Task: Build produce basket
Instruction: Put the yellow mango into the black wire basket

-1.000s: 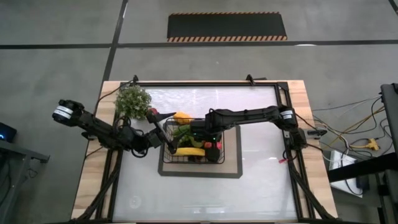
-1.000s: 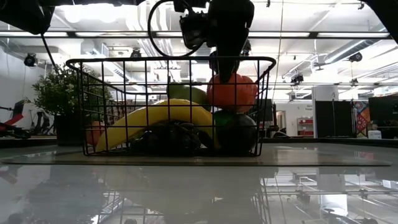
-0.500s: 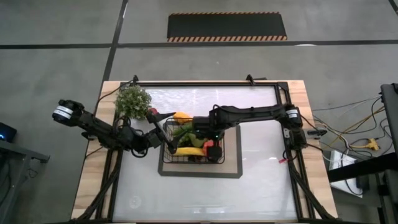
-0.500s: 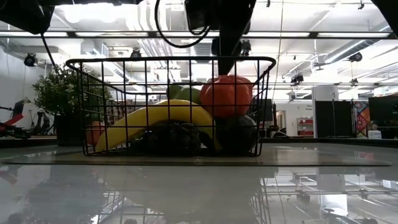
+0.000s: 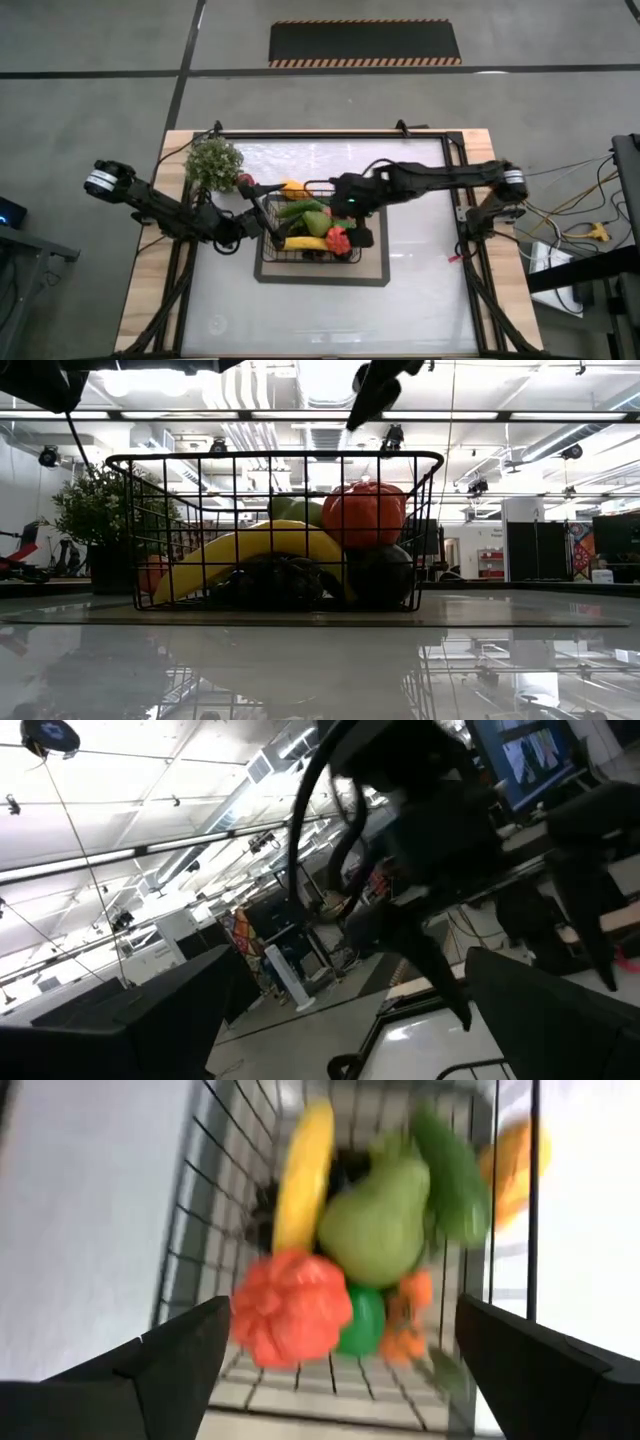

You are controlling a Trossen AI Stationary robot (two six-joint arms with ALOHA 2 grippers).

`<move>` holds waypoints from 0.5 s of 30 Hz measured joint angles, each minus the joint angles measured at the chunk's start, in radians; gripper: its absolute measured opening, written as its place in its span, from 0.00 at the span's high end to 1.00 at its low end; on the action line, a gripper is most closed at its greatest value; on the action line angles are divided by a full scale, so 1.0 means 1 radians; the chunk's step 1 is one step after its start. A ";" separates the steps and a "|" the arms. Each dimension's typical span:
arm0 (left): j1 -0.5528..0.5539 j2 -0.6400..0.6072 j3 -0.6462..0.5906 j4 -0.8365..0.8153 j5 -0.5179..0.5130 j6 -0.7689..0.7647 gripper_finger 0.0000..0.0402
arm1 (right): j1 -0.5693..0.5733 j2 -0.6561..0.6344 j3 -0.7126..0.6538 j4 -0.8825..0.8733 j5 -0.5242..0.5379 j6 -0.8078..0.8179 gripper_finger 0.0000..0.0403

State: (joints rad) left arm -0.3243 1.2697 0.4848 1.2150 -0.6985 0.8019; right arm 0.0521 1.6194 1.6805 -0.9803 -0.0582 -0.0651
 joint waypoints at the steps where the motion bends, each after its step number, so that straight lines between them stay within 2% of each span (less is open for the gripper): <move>1: 0.000 0.000 0.002 0.001 0.000 -0.006 0.06 | 0.005 -0.037 -0.051 0.056 0.001 -0.008 0.09; 8: 0.006 0.005 0.014 0.005 0.001 -0.002 0.06 | 0.029 -0.272 -0.429 0.528 0.024 -0.104 0.09; 15: 0.011 0.011 0.021 -0.009 -0.018 -0.159 0.06 | 0.035 -0.448 -0.771 1.026 0.033 -0.227 0.09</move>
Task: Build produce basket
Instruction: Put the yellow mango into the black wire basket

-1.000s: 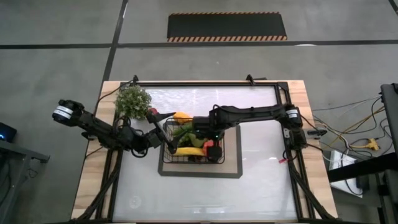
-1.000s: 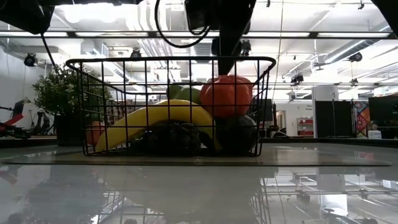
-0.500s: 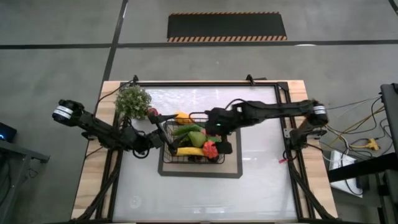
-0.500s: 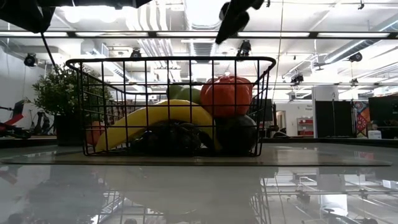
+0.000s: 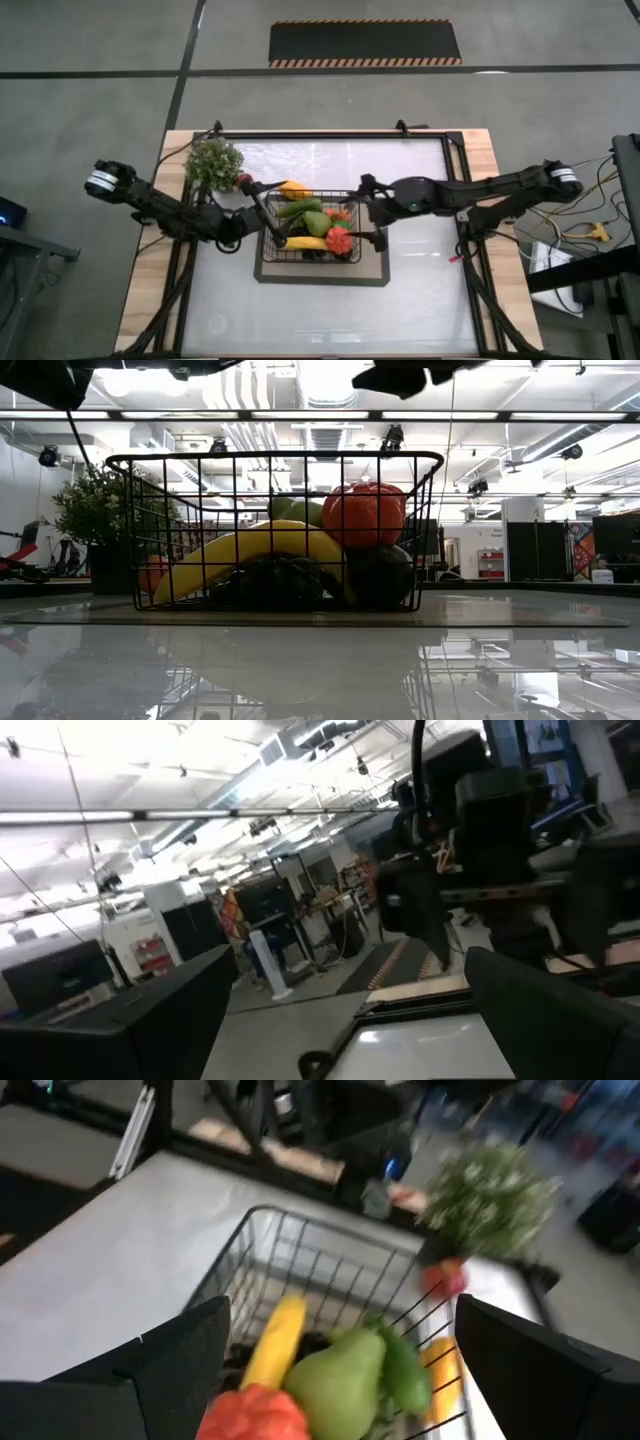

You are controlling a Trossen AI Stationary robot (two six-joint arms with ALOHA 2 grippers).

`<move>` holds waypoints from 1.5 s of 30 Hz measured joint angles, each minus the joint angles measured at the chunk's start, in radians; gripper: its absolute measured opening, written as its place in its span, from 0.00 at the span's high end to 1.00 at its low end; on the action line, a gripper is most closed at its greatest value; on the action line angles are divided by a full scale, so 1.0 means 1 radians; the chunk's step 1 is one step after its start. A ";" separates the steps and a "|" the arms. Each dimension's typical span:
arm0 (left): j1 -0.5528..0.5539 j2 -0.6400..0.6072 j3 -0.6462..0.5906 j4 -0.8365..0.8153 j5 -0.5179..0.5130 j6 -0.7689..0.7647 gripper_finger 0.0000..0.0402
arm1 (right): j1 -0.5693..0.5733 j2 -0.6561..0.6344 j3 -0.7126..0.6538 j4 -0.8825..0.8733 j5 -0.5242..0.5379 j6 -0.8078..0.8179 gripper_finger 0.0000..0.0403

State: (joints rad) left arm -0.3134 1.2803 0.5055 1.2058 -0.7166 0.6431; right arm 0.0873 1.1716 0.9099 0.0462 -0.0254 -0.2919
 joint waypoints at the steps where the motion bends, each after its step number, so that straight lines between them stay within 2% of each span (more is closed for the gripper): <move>1: 0.001 0.000 0.006 -0.020 -0.001 -0.014 0.06 | -0.001 -0.020 -0.036 0.044 0.001 -0.015 0.09; 5: 0.018 -0.006 0.050 -0.173 -0.015 -0.114 0.06 | 0.000 -0.086 -0.150 0.148 -0.001 -0.019 0.09; 8: 0.043 -0.007 0.109 -0.369 -0.018 -0.199 0.06 | 0.000 -0.123 -0.209 0.178 -0.001 0.000 0.09; 13: 0.102 -0.007 0.276 -0.898 -0.003 -0.377 0.06 | 0.000 -0.167 -0.280 0.206 -0.001 0.020 0.09; 17: 0.162 -0.007 0.431 -1.321 0.159 -0.478 0.06 | 0.000 -0.178 -0.301 0.207 -0.001 0.038 0.09; 22: 0.258 -0.007 0.597 -1.669 0.371 -0.478 0.06 | 0.000 -0.175 -0.312 0.203 -0.001 0.038 0.09; 24: 0.309 -0.007 0.648 -1.785 0.416 -0.480 0.06 | 0.000 -0.175 -0.317 0.199 -0.001 0.038 0.09; 29: 0.454 -0.007 0.693 -1.916 0.505 -0.465 0.06 | -0.001 -0.175 -0.320 0.198 -0.001 0.034 0.09; 35: 0.622 0.006 0.675 -1.935 0.708 -0.371 0.06 | -0.020 -0.176 -0.313 0.198 0.000 0.020 0.09; 39: 0.718 0.028 0.697 -1.959 0.733 -0.324 0.06 | -0.045 -0.176 -0.310 0.199 0.000 0.022 0.09; 43: 0.790 0.070 0.697 -1.965 0.827 -0.282 0.06 | -0.072 -0.176 -0.310 0.199 0.000 0.038 0.09; 45: 0.817 0.097 0.697 -1.969 0.840 -0.252 0.06 | -0.084 -0.176 -0.310 0.199 0.001 0.046 0.09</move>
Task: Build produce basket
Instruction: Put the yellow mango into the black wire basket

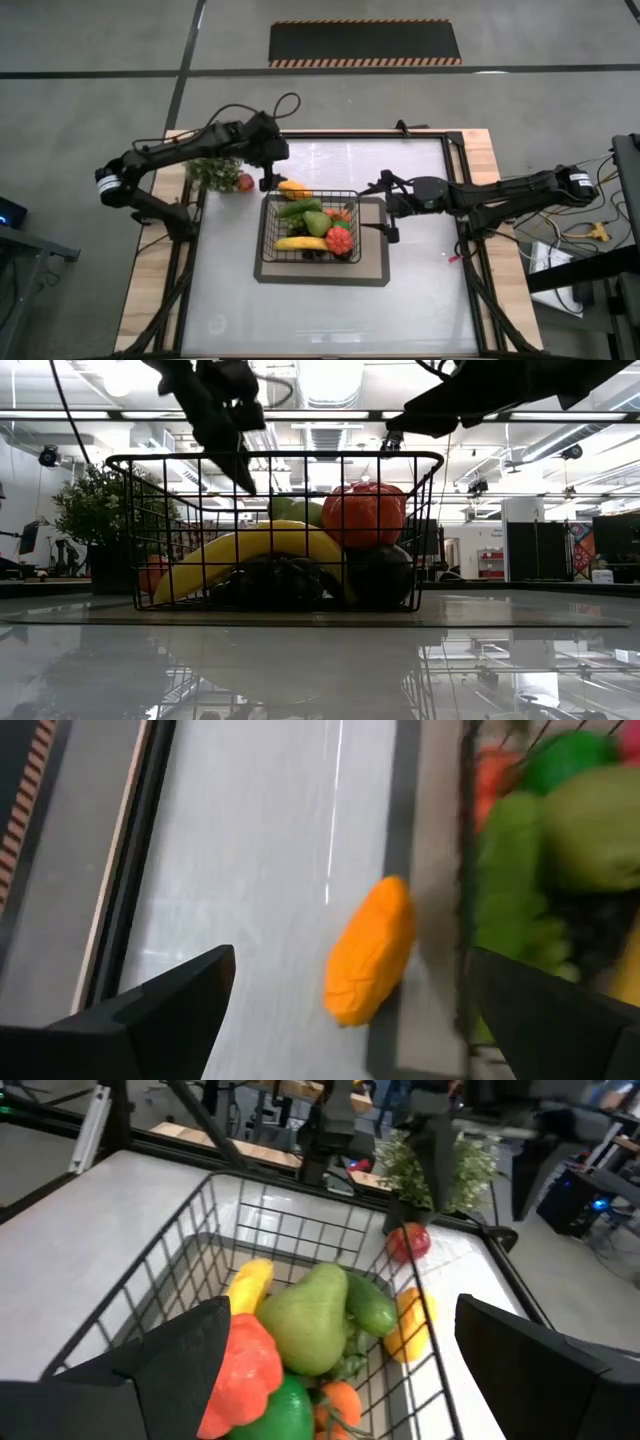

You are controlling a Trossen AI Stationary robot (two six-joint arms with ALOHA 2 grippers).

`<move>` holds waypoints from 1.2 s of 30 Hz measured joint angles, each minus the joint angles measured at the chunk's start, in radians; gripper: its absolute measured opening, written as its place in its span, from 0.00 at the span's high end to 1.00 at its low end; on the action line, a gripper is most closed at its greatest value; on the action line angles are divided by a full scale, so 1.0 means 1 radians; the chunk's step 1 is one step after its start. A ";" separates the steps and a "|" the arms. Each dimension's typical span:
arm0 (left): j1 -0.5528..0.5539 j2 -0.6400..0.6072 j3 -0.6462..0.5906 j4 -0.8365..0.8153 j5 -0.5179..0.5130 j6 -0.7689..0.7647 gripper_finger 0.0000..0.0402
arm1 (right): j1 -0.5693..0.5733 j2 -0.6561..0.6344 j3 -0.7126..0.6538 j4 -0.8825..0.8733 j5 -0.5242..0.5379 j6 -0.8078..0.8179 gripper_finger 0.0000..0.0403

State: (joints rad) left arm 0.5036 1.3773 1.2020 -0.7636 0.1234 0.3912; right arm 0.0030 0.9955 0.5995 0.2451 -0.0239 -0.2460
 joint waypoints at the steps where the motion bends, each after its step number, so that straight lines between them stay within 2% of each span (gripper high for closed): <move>1: 0.012 0.014 0.000 0.000 0.000 0.016 0.06 | -0.006 0.000 0.000 0.001 0.000 0.001 0.09; 9: 0.076 0.144 0.000 -0.007 0.008 0.116 0.06 | -0.033 0.000 0.000 0.007 0.000 0.019 0.09; 16: 0.081 0.221 -0.001 -0.013 0.064 0.164 0.06 | -0.037 0.000 0.000 0.007 0.000 0.019 0.09; 24: 0.081 0.242 -0.016 -0.006 0.117 0.192 0.06 | -0.037 0.001 0.000 0.007 0.000 0.026 0.09; 36: 0.081 0.242 -0.044 0.039 0.122 0.192 0.06 | -0.037 0.001 0.000 0.006 0.000 0.045 0.09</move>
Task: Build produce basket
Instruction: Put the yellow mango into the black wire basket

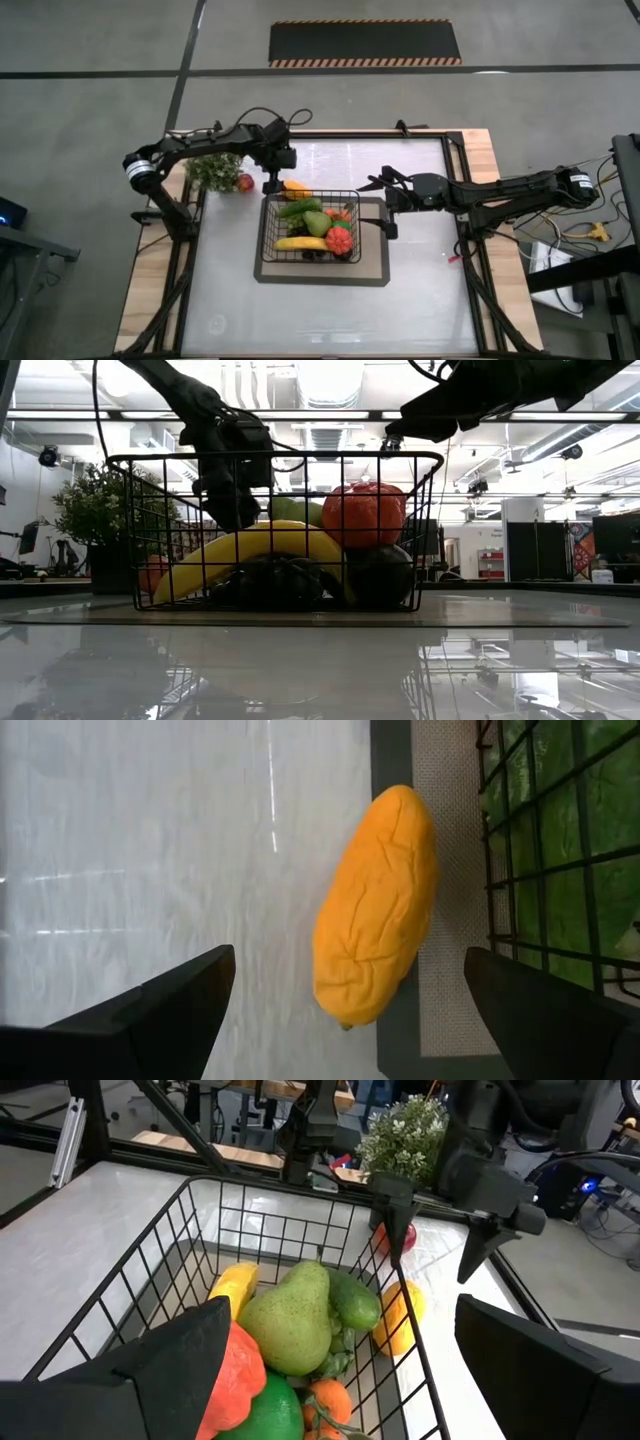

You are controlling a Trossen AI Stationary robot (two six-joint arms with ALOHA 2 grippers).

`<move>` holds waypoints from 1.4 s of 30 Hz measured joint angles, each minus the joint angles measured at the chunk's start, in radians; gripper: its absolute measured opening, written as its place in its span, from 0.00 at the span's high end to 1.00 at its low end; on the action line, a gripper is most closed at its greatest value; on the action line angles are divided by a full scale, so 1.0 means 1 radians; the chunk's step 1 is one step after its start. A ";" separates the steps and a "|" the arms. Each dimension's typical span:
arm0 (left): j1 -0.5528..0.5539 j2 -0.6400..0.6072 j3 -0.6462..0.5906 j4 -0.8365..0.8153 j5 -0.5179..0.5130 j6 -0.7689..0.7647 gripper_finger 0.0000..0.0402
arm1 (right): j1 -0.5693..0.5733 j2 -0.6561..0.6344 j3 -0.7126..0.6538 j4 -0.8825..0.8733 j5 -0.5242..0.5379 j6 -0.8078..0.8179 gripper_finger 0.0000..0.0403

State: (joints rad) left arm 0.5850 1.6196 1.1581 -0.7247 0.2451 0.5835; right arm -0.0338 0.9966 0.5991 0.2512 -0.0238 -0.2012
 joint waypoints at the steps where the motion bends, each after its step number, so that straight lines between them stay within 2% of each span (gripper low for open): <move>1: 0.000 0.000 -0.003 0.003 0.000 0.000 0.06 | 0.000 0.000 0.000 0.000 0.000 0.000 0.09; 26: 0.004 -0.004 -0.055 0.072 0.035 -0.001 0.06 | 0.000 0.000 -0.001 0.000 0.000 0.000 0.09; 38: 0.012 -0.015 -0.006 0.080 0.013 0.004 0.06 | 0.000 0.000 -0.001 0.000 0.000 0.000 0.09; 42: 0.031 -0.018 0.030 0.031 0.018 0.037 0.12 | 0.000 0.000 -0.001 0.000 0.000 -0.007 0.09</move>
State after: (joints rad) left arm 0.6155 1.6020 1.1880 -0.6936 0.2632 0.6200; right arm -0.0338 0.9966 0.5980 0.2510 -0.0238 -0.2078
